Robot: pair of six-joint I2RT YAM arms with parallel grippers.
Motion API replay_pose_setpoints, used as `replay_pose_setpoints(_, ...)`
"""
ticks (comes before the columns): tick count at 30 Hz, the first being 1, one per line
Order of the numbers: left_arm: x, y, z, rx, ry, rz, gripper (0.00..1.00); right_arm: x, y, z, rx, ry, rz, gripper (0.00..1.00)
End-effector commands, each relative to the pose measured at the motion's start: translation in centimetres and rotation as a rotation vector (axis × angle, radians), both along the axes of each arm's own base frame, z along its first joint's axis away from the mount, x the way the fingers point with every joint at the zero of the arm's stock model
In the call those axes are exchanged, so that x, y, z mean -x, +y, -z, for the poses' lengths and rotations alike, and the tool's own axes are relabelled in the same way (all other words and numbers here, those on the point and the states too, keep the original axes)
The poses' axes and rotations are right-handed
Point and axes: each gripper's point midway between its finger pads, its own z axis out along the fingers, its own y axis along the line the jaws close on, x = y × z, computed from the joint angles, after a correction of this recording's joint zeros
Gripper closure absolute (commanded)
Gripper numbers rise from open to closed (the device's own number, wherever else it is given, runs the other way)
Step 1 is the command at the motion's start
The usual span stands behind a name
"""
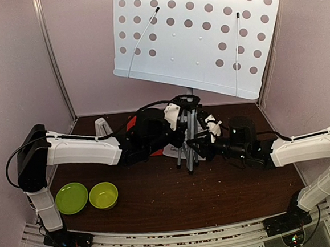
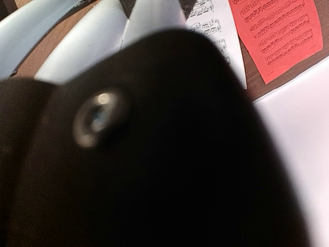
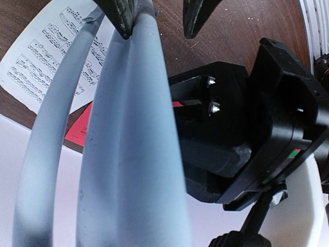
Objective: Set up the instrument practice props
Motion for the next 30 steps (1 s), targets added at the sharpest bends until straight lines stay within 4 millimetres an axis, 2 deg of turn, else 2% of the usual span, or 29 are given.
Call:
replay_pose_setpoints(1,0.1,1.1,4.0,-0.121,0.086,-0.017,1.0,-0.8,-0.3,-0.6,-0.013,-0.042,0.083,0.67)
replay_pose_setpoints(8,0.3,1.3,3.8,-0.118,0.086,-0.018,1.0,-1.1,-0.4,-1.1,-0.012,-0.089,0.138,0.71)
replay_pose_setpoints(12,0.5,1.5,3.8,-0.119,0.086,-0.019,1.0,-1.6,-0.3,-0.8,0.006,-0.083,0.159,0.76)
replay_pose_setpoints(15,0.5,1.8,3.6,-0.123,0.078,-0.026,1.0,-1.4,-0.5,-1.1,0.002,-0.082,0.159,0.84)
replay_pose_setpoints(18,0.5,2.1,3.5,-0.135,0.068,-0.027,1.0,-1.2,-0.9,-2.0,-0.002,-0.079,0.17,0.98)
replay_pose_setpoints(19,0.6,2.1,3.5,-0.136,0.063,-0.025,1.0,-1.2,-1.1,-2.3,-0.002,-0.079,0.174,1.0)
replay_pose_setpoints(24,0.8,2.7,3.0,-0.149,0.043,-0.022,1.0,-0.4,-1.9,-3.3,0.001,-0.086,0.173,1.0)
replay_pose_setpoints(30,1.3,3.5,2.8,-0.189,0.02,-0.007,1.0,0.7,-2.6,-2.8,0.029,-0.057,0.147,1.0)
